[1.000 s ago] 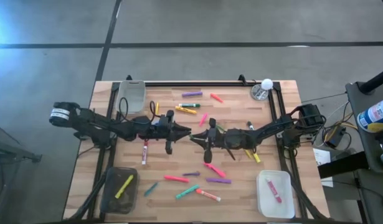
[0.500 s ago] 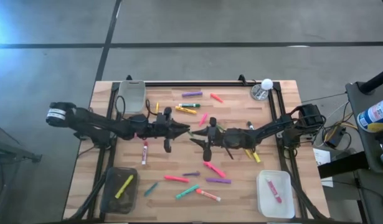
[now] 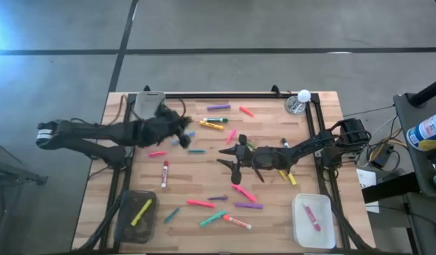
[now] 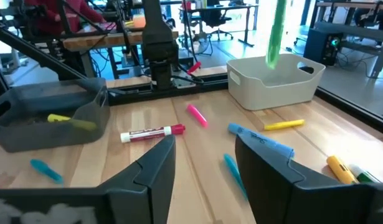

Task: Pick & Place Markers
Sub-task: Put the bottom green pen into the gray bin

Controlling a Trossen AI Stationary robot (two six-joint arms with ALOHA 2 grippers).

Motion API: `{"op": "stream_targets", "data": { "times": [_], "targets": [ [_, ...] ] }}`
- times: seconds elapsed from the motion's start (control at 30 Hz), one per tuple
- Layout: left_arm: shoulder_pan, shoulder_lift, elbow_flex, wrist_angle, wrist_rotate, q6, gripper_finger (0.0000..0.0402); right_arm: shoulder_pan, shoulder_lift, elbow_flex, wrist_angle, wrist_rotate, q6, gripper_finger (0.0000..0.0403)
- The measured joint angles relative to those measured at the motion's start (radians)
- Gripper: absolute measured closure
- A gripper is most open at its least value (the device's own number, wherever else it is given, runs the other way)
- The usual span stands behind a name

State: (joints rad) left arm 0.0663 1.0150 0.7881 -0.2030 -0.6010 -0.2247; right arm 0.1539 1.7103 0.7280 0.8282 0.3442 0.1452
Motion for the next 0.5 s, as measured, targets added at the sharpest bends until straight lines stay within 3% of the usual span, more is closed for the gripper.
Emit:
{"op": "stream_targets", "data": {
  "times": [0.13, 0.27, 0.5],
  "targets": [
    [0.135, -0.008, 0.084, -0.292, -0.065, -0.069, 0.0373, 0.0, 0.0, 0.0, -0.01, 0.0, -0.009, 0.0257],
    [0.331, 0.021, 0.118, -0.386, -0.057, -0.061, 0.0373, 0.0, 0.0, 0.0, -0.01, -0.001, -0.017, 0.0267],
    [0.73, 0.133, 0.107, -0.383, 0.211, -0.014, 0.0373, 0.0, 0.0, 0.0, -0.01, -0.001, -0.018, 0.0282]
  ]
}}
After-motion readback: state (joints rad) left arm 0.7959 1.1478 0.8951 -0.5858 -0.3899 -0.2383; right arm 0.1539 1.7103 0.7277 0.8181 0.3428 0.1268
